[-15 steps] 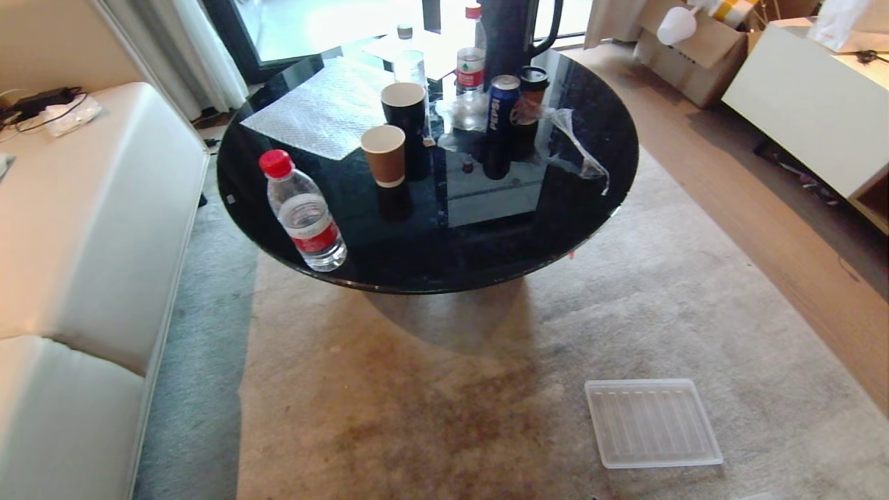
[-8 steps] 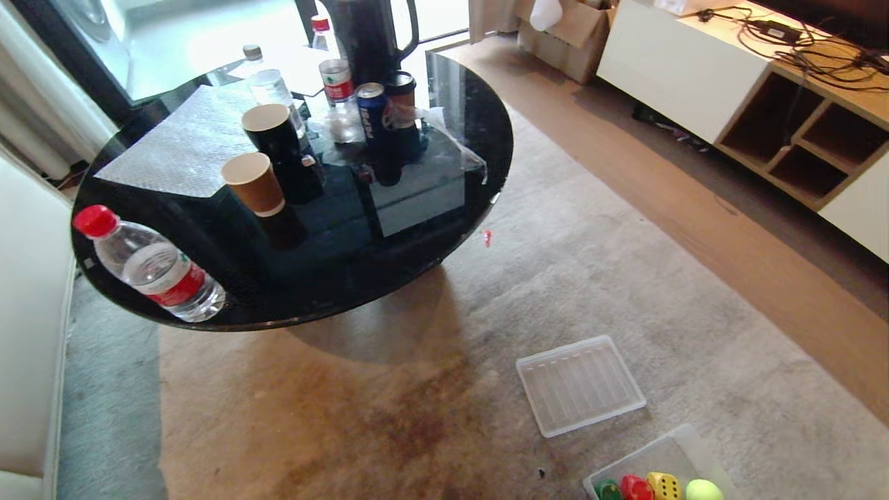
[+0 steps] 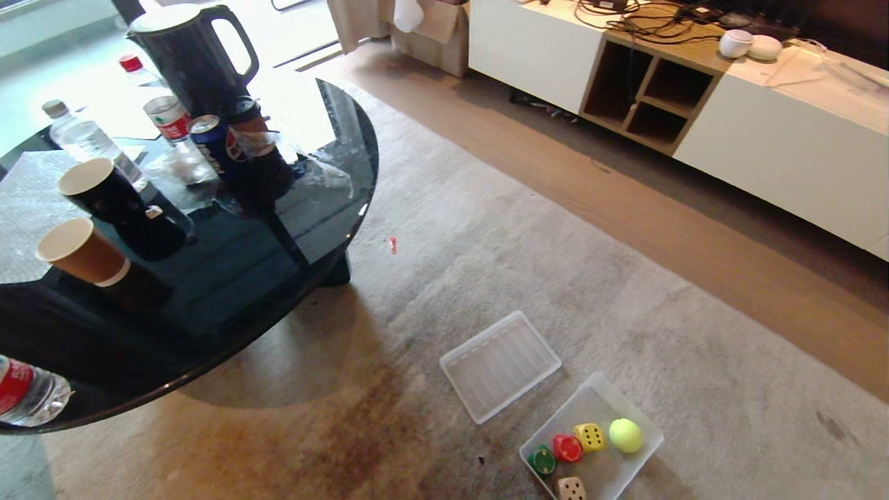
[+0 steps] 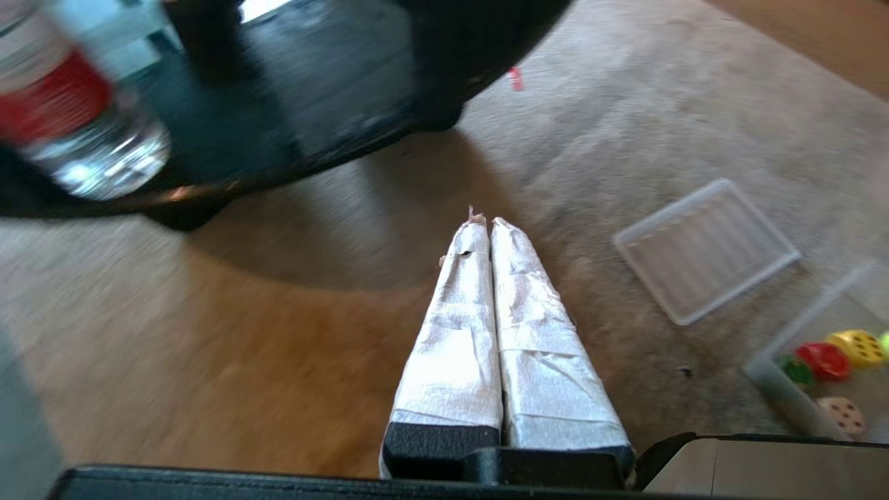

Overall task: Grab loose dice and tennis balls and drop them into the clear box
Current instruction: Put the ball in the box

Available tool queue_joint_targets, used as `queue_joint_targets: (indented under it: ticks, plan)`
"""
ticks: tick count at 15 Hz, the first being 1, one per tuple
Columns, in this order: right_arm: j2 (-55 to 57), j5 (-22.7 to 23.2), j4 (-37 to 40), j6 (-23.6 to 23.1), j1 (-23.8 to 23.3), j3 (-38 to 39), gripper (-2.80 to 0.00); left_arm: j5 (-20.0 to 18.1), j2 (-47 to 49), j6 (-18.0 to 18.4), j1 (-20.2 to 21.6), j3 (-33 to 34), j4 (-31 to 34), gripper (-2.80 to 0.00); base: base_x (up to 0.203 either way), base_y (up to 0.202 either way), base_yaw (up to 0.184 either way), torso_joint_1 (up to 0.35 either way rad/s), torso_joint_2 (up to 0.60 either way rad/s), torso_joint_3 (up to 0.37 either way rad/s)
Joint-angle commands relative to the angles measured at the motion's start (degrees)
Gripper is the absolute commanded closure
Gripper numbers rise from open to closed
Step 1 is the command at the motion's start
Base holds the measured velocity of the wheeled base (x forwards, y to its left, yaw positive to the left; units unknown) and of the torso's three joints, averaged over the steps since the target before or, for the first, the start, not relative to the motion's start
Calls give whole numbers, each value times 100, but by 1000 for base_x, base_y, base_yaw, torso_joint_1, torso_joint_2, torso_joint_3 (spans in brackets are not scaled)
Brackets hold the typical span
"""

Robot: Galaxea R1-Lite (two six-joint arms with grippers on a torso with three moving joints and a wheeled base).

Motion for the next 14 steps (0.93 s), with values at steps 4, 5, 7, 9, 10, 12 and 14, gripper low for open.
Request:
queue_joint_targets:
  ticks: [4,5,7,9,10,12,14]
  plan:
    - [-1,-8,-2,26,1,18,0,2,0,-4,0,9,0,0,0,5,-76,3,1,-6]
    - [-1,-8,-2,24,1,18,0,2,0,-4,0,9,0,0,0,0,0,2,2,-101]
    - [-1,-8,-2,0,1,18,0,2,9,-4,0,9,0,0,0,0,0,1,0,-182]
    - [-1,-8,-2,-9,1,18,0,2,0,-4,0,9,0,0,0,0,0,4,0,-193]
    - [-1,0,-2,-18,1,18,0,2,9,-4,0,9,0,0,0,0,0,2,-2,-194]
    - [-1,0,-2,-18,1,18,0,2,9,-4,0,9,0,0,0,0,0,3,4,-195]
    - [-1,0,-10,-18,1,18,0,2,9,-4,0,9,0,0,0,0,0,2,4,-202]
